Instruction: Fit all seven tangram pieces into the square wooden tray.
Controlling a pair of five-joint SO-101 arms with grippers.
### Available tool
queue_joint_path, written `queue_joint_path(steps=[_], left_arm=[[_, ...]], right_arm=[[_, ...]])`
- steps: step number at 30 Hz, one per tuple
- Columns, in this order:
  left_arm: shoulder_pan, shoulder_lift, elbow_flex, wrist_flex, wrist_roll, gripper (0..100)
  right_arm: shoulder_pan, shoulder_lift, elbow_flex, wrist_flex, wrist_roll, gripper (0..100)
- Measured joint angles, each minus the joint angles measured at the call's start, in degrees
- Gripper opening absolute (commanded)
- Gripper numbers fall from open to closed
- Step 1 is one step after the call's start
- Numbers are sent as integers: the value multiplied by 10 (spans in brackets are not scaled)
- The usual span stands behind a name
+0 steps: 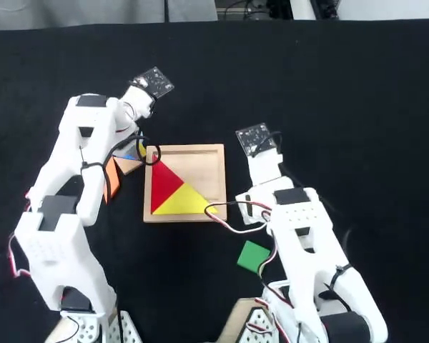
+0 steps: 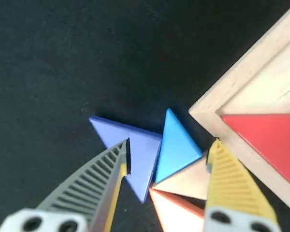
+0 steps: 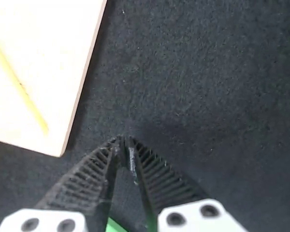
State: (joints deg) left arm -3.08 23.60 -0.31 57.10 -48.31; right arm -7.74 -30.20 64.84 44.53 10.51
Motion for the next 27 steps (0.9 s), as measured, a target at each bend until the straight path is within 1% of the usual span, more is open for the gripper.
queue_joint_path(steps=[2, 4, 9, 11, 15, 19, 21, 24, 27], left_arm=[[0, 17, -10, 4, 2, 270], [0, 33, -23, 4, 1, 247], [0, 62, -45, 7, 6, 127], [1, 66, -46, 11, 7, 95], [14, 66, -47, 56, 7, 88], [18, 67, -47, 69, 7, 89], [18, 67, -47, 70, 7, 118], [18, 67, -47, 76, 4, 223], [1, 67, -47, 76, -31, 312]], right_arm=[[0, 0, 6, 0, 0, 11], [0, 0, 6, 0, 0, 11], [0, 0, 6, 0, 0, 11], [0, 0, 6, -1, 0, 11], [0, 0, 6, -1, 0, 11], [0, 0, 9, -1, 0, 11], [0, 0, 9, -1, 0, 11], [0, 0, 9, -1, 0, 11], [0, 0, 9, -1, 0, 11]])
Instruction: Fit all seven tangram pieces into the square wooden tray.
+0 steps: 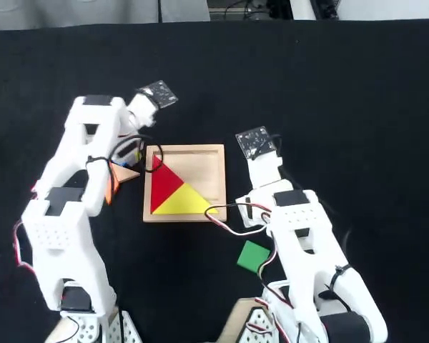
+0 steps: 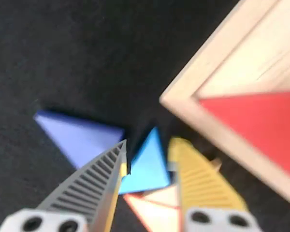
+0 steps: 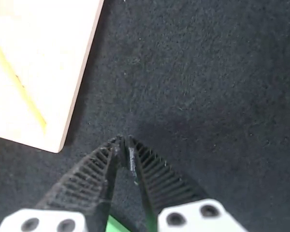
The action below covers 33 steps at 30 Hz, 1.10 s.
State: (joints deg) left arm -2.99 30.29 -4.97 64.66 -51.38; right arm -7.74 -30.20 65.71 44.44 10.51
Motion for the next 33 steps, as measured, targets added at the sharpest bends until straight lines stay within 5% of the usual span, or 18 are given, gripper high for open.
queue_joint_path(steps=[12, 33], left_arm=[[-62, 0, 1, 51, -228, 264], [-21, 27, -26, 38, -171, 264]], right_arm=[[0, 0, 0, 0, 0, 11], [0, 0, 0, 0, 0, 11]])
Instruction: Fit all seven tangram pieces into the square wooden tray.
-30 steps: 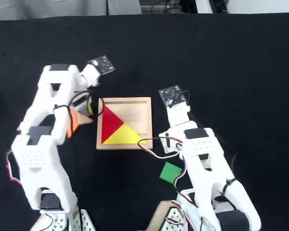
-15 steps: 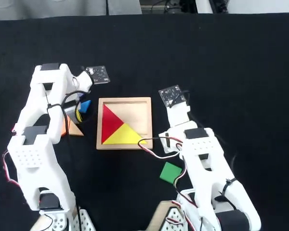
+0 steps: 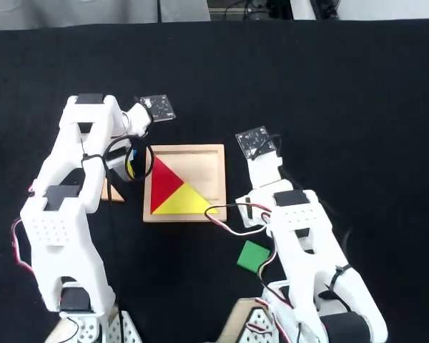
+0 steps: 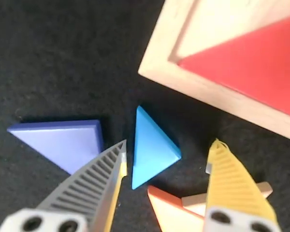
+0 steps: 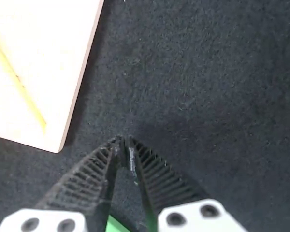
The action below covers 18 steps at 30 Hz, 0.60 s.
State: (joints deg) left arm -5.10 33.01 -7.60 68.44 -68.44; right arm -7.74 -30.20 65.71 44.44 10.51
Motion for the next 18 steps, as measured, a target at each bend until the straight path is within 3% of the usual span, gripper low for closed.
queue_joint_path(steps=[18], left_arm=[[-4, 71, -103, 55, 24, 263]], right_arm=[[0, 0, 0, 0, 0, 11]])
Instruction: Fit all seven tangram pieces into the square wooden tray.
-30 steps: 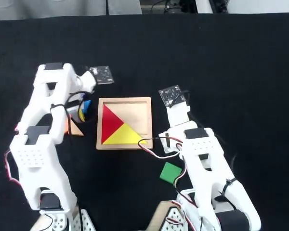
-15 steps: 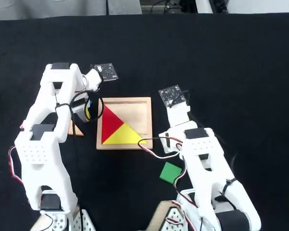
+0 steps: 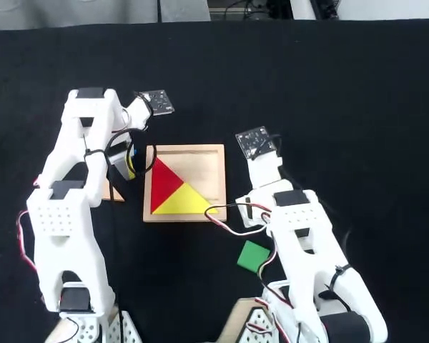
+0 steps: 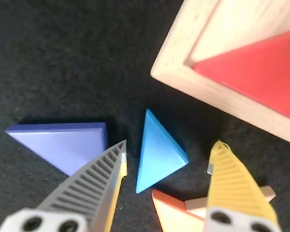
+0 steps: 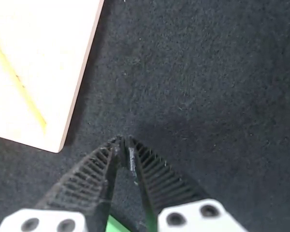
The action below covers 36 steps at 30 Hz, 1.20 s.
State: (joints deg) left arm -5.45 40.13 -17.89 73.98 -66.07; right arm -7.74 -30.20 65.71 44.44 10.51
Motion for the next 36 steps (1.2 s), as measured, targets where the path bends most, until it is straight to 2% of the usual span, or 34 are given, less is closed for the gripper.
queue_joint_path(steps=[2, 8, 18, 23, 27, 36], left_arm=[[0, 1, -4, 7, 0, 243], [4, 1, -4, 14, -4, 85], [5, 1, -7, 26, -13, 84], [19, 2, -81, 135, -14, 84], [60, -27, -149, 222, -14, 84], [157, -34, -164, 242, -6, 83]], right_arm=[[0, 0, 0, 0, 0, 11], [0, 0, 0, 0, 0, 11], [0, 0, 0, 0, 0, 11], [0, 0, 0, 0, 0, 11], [0, 0, 0, 0, 0, 11], [47, 0, 0, 0, 1, 11]])
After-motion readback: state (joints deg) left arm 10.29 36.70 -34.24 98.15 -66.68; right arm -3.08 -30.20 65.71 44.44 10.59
